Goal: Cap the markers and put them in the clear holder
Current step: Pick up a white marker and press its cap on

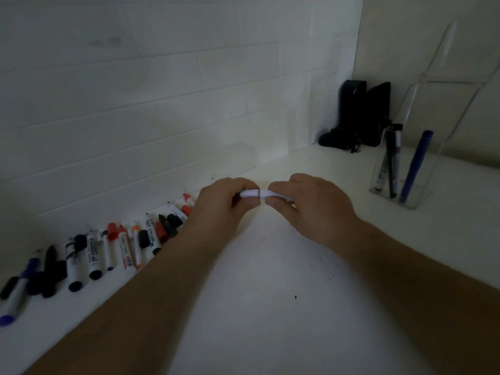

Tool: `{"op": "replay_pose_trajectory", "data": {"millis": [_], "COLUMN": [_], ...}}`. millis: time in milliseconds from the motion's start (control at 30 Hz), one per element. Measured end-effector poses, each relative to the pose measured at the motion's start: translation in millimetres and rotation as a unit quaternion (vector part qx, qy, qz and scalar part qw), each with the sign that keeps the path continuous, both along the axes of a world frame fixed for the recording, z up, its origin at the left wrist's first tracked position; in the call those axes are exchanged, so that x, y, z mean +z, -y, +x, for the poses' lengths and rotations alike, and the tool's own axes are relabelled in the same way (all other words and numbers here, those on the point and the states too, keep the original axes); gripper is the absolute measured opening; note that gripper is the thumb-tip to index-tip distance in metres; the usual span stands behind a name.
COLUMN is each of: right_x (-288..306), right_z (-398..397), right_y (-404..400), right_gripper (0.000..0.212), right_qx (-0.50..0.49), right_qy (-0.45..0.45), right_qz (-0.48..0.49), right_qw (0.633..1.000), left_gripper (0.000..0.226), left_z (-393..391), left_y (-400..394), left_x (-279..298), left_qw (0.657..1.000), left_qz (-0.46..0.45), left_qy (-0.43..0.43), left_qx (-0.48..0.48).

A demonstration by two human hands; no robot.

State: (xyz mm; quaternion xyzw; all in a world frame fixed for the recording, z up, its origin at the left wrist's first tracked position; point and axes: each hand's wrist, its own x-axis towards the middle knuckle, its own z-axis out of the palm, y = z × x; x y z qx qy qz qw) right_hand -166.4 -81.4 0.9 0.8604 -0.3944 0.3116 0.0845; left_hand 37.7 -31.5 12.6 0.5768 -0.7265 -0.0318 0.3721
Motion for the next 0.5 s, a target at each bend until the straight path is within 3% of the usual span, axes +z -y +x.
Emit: {"op": "replay_pose_trajectory", "data": {"millis": [133, 500], "right_x": [4.8, 7.1], "right_z": [0.9, -1.0], "right_y": [-5.0, -5.3], "right_gripper": [0.044, 0.058], "right_qx": [-0.018, -0.015], "right_qy": [-0.002, -0.02], "right_qz": [0.008, -0.006], "right_qw": [1.0, 1.0], "left_gripper": [0.013, 0.016], "left_z": [-6.7, -17.4], "left_y": [-7.6, -5.8], "left_x": [1.6, -0.4], "left_qw": [0.998, 0.997], "left_qz": [0.053, 0.041], "left_qy": [-0.042, -0.056], "left_qx": [-0.016, -0.013]}}
